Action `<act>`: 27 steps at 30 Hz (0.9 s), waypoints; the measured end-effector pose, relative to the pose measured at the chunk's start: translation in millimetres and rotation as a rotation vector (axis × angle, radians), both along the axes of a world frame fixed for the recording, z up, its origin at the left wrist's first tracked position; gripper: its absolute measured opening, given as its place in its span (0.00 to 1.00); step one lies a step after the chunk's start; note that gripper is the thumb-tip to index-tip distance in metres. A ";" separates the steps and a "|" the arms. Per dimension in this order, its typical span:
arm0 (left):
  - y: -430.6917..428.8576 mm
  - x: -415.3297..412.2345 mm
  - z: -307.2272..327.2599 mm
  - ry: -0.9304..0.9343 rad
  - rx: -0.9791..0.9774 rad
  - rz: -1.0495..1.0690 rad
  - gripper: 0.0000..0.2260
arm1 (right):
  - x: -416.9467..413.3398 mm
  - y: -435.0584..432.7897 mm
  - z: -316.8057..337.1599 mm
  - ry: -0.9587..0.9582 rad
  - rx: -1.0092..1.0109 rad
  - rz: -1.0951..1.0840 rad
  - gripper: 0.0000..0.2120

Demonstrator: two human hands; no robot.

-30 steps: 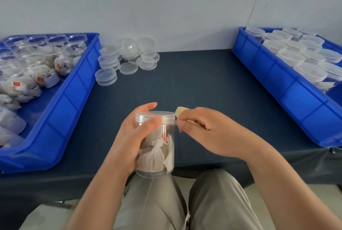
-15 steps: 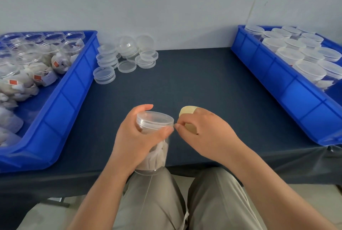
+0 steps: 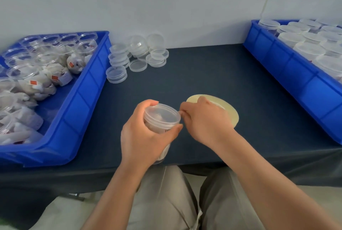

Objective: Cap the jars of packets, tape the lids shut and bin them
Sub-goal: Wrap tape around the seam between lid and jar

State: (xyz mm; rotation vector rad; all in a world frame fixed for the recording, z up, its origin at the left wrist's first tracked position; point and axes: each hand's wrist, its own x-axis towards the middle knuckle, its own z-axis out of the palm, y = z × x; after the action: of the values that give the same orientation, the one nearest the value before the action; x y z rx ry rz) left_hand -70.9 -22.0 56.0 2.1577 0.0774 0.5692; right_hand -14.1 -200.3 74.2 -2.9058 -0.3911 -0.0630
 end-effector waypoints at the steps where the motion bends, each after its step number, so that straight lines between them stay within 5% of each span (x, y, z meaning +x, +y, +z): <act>1: 1.5 0.8 0.4 0.010 0.008 0.008 0.34 | 4.8 3.1 -0.8 0.009 -0.001 -0.009 0.15; 6: 1.3 -11.7 12.9 0.057 -0.037 -0.013 0.31 | 21.2 16.7 -17.4 0.006 -0.075 -0.043 0.12; 11: -34.0 -50.2 31.7 0.113 -0.323 -0.428 0.34 | 43.2 -18.7 -29.5 0.119 -0.067 -0.109 0.13; 14: -26.3 -29.5 30.8 0.136 -0.525 -0.299 0.32 | 32.9 -22.8 -35.2 0.056 -0.158 0.041 0.06; 19: -11.7 -7.9 19.1 0.242 -0.794 -0.239 0.33 | 11.6 -19.2 -58.2 0.031 -0.138 0.098 0.18; 23: -14.2 -7.7 11.4 0.249 -0.825 -0.225 0.36 | 2.6 -15.4 -68.4 -0.336 0.008 0.178 0.23; 27: -13.8 -7.0 10.1 0.282 -0.869 -0.232 0.30 | 3.3 -16.6 -80.2 -0.340 0.032 0.147 0.06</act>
State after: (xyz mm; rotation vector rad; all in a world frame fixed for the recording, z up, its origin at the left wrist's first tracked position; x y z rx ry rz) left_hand -77.9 -35.8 66.1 1.3512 0.1868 0.0525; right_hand -10.8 -216.9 -6.0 -2.8231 -0.6500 -0.5383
